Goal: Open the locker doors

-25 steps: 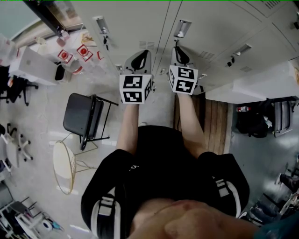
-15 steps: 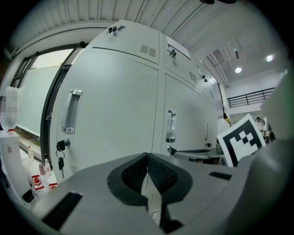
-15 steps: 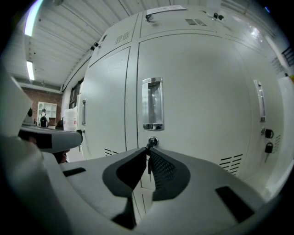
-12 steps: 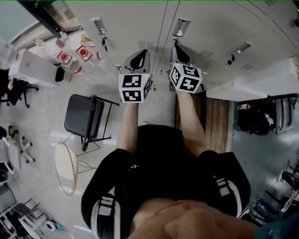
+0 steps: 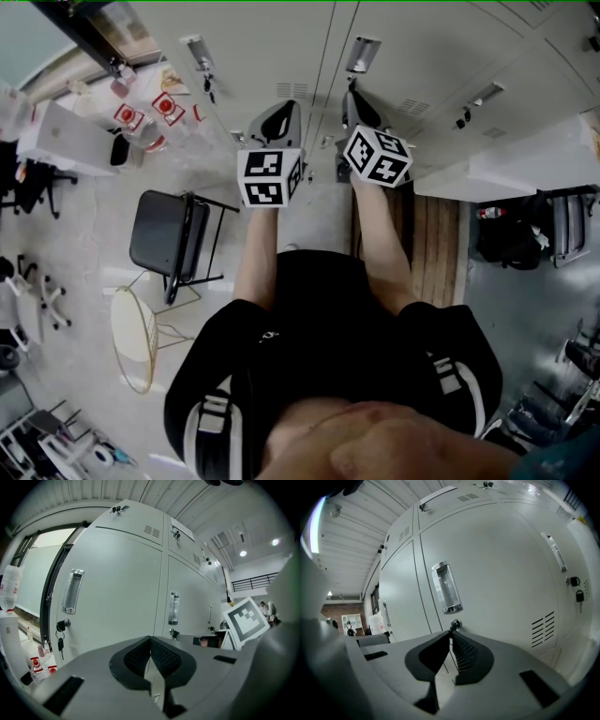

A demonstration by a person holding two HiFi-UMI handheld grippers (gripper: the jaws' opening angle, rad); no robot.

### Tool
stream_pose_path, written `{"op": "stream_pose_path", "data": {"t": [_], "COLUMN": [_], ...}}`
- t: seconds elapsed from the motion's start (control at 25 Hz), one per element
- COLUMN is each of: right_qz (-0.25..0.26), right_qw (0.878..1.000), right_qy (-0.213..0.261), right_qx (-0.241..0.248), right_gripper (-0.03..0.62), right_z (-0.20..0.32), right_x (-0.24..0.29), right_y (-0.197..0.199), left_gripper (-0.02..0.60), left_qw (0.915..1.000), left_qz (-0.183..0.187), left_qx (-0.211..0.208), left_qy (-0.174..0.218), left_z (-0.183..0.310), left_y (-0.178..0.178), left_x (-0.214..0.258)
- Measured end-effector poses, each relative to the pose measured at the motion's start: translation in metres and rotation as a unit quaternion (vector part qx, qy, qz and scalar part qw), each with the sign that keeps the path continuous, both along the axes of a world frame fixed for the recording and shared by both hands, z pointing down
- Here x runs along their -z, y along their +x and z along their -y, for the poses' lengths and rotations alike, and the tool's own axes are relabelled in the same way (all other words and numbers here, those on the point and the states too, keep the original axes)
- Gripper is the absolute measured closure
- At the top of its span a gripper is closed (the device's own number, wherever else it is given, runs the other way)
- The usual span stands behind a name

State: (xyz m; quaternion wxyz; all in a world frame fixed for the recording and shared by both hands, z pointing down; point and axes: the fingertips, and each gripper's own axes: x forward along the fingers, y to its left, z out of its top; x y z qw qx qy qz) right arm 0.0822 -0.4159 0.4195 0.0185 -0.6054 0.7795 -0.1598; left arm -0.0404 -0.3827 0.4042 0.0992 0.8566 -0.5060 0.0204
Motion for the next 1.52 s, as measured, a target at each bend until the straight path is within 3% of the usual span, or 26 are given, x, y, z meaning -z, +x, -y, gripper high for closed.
{"op": "stream_pose_path", "data": {"t": [0.32, 0.6, 0.84, 0.96, 1.12, 1.52], "right_qz": [0.079, 0.201, 0.296, 0.348, 0.382, 0.522], "right_qw": [0.997, 0.980, 0.955, 0.937, 0.924, 0.853], "right_qy": [0.009, 0.006, -0.005, -0.004, -0.003, 0.000], "right_qx": [0.003, 0.001, 0.000, 0.004, 0.004, 0.015], "right_gripper": [0.560, 0.560, 0.560, 0.560, 0.560, 0.562], "right_z": [0.000, 0.000, 0.000, 0.000, 0.000, 0.001], "right_x": [-0.001, -0.001, 0.000, 0.000, 0.000, -0.003], "right_y": [0.001, 0.005, 0.006, 0.007, 0.007, 0.010], "left_gripper": [0.571, 0.571, 0.571, 0.571, 0.571, 0.571], "left_qw": [1.0000, 1.0000, 1.0000, 1.0000, 1.0000, 0.9999], "left_qz": [-0.001, -0.001, 0.002, 0.003, 0.005, 0.011], "left_qx": [-0.001, -0.007, -0.002, -0.001, 0.000, 0.001], "left_qy": [0.001, 0.002, 0.002, 0.001, 0.000, -0.002], "left_z": [-0.001, -0.005, -0.006, -0.007, -0.007, -0.009], "left_y": [-0.001, 0.003, 0.000, -0.001, -0.001, -0.001], "left_x": [0.000, 0.002, 0.002, 0.002, 0.001, -0.001]}}
